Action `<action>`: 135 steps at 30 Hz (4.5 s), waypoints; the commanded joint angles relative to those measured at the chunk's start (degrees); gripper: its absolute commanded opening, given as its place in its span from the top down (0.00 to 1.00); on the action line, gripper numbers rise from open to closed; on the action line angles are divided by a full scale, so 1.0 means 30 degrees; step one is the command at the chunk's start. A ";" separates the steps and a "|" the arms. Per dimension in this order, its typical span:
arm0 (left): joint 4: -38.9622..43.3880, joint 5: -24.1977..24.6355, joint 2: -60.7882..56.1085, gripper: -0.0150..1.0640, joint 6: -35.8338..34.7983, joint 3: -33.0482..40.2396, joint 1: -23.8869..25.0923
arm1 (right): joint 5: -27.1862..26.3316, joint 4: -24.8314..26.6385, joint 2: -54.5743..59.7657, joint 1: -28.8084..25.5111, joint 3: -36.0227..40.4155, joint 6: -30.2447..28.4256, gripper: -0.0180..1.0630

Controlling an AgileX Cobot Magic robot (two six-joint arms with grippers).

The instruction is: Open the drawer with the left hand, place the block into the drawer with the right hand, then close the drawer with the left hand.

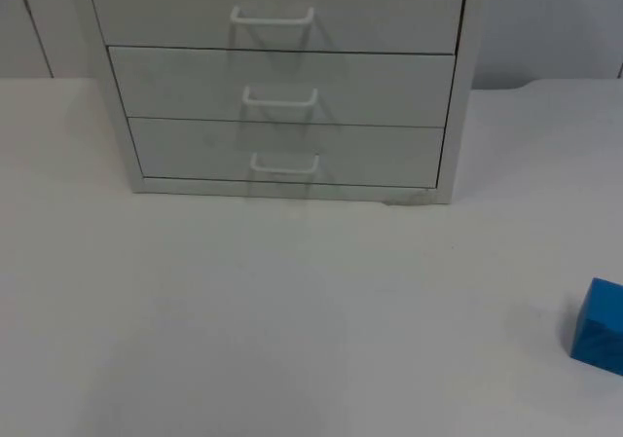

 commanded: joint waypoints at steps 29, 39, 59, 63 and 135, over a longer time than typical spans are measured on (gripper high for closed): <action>0.0082 -0.9688 0.9629 0.02 0.2629 -0.4016 -0.0603 | -0.3968 -0.0279 0.8920 -0.0023 -0.7331 -0.1351 0.02; 0.1858 -0.9719 1.5158 0.02 0.7554 -0.4016 -0.3534 | -0.6738 -0.0279 1.1472 -0.0023 -0.7337 -0.2515 0.02; 0.9230 -1.5583 1.8345 0.02 0.6586 -0.3134 -0.5593 | -0.7033 -0.0279 1.1621 -0.0023 -0.7337 -0.2438 0.02; 1.1194 -1.5767 1.9227 0.02 0.6586 -0.3134 -0.5593 | -0.7033 -0.0279 1.1621 -0.0023 -0.7337 -0.2438 0.02; 2.3893 -1.8798 2.9058 0.02 -0.2140 -0.0825 -0.7444 | -0.7079 -0.1795 1.1621 -0.0023 -0.7337 -0.2481 0.02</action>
